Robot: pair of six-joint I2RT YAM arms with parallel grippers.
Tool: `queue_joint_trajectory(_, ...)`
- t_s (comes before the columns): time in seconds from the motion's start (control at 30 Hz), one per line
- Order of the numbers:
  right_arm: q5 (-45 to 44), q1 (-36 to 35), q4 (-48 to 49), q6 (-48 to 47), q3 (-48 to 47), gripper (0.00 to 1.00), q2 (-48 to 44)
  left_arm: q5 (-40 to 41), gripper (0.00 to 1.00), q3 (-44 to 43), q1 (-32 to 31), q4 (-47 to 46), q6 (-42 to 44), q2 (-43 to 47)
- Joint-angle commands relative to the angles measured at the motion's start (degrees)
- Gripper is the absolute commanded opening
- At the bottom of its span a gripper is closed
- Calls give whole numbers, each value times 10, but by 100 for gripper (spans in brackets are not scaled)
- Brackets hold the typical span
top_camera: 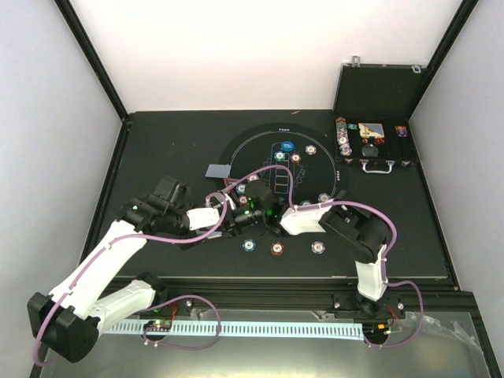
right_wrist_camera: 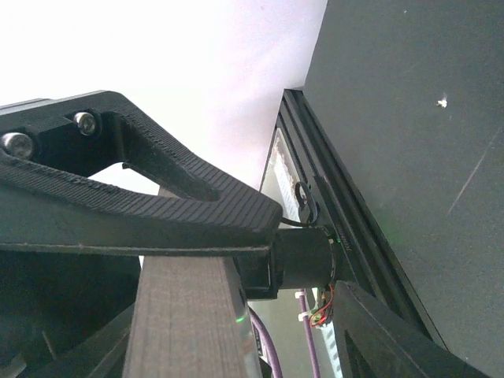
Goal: Distribute texas hold em gaming equipment
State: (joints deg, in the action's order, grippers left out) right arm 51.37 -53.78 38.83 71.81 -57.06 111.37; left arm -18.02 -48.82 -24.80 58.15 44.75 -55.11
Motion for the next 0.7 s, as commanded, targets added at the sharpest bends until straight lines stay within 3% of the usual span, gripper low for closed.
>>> queue_joint_trajectory(0.0, 3, 13, 17, -6, 20, 54, -1, -12, 7, -38, 3, 12, 1, 10)
queue_joint_trajectory(0.67, -3, 44, -66, -65, 56, 40, -62, -9, 7, -34, 3, 10, 4, 17)
